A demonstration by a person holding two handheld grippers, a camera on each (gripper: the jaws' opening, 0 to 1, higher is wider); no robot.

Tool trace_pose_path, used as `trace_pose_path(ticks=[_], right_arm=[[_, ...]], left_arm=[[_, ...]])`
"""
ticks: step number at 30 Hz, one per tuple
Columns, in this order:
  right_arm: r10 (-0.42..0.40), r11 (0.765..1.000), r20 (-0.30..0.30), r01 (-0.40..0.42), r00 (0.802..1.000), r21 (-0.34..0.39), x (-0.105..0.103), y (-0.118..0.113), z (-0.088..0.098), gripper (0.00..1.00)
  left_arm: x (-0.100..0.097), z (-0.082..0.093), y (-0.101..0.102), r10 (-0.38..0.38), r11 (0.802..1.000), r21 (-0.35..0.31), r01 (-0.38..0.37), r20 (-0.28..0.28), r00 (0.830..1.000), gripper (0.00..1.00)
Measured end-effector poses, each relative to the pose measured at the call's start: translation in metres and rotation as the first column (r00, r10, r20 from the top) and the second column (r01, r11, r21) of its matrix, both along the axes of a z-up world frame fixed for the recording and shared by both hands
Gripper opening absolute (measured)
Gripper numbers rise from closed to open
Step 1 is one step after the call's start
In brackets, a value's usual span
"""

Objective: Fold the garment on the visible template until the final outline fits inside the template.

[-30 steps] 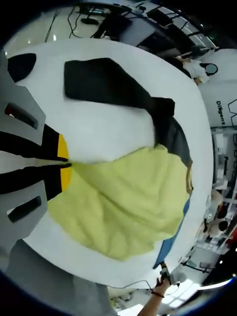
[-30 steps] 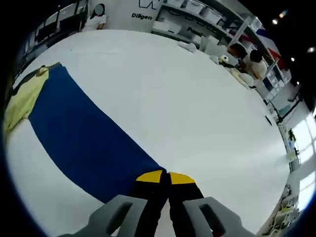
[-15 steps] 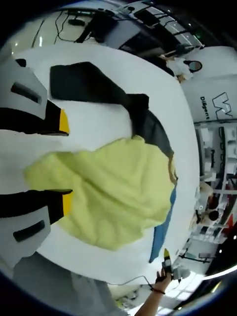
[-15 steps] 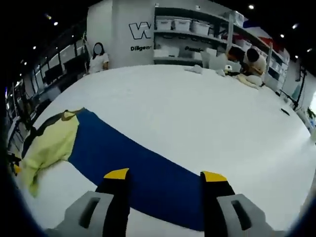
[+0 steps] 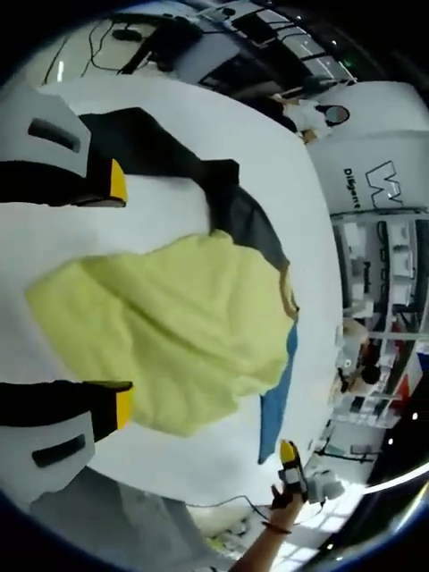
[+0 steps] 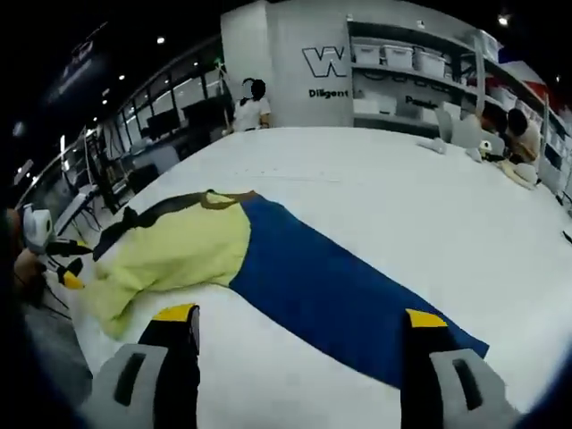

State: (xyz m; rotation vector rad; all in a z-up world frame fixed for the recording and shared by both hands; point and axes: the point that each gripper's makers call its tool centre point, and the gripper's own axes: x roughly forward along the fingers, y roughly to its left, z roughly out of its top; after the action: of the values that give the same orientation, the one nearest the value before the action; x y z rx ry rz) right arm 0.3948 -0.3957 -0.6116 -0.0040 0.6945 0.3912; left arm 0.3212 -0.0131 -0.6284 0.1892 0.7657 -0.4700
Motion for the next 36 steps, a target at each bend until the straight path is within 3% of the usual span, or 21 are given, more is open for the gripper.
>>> trace_pose_path(ticks=[4, 11, 17, 22, 28, 36], right_arm=[[0.081, 0.997, -0.021, -0.081, 0.996, 0.012, -0.012, 0.025, -0.006, 0.99], [0.203, 0.978, -0.036, -0.201, 0.978, 0.06, -0.034, 0.07, -0.013, 0.99], [0.293, 0.95, -0.039, -0.286, 0.955, 0.128, -0.051, 0.111, -0.011, 0.99], [0.357, 0.925, -0.038, -0.348, 0.933, 0.152, -0.063, 0.139, -0.009, 0.98], [0.41, 0.896, -0.044, -0.393, 0.911, 0.207, -0.075, 0.168, -0.009, 0.9], [0.473, 0.876, -0.052, -0.463, 0.88, 0.133, -0.082, 0.191, -0.023, 0.75]], left_arm=[[0.003, 0.006, -0.001, 0.008, 1.0, 0.003, -0.008, 0.035, 0.999, 0.87], [0.001, 0.008, -0.009, -0.022, 1.0, 0.01, 0.022, 0.049, 0.999, 0.92], [-0.004, 0.008, -0.027, -0.072, 0.997, -0.003, 0.072, 0.058, 0.996, 0.97], [-0.002, 0.014, -0.036, -0.105, 0.994, -0.003, 0.106, 0.104, 0.989, 0.99], [-0.004, 0.013, -0.041, -0.122, 0.992, -0.007, 0.123, 0.104, 0.987, 0.99], [-0.009, 0.015, -0.045, -0.145, 0.989, 0.001, 0.146, 0.12, 0.982, 0.98]])
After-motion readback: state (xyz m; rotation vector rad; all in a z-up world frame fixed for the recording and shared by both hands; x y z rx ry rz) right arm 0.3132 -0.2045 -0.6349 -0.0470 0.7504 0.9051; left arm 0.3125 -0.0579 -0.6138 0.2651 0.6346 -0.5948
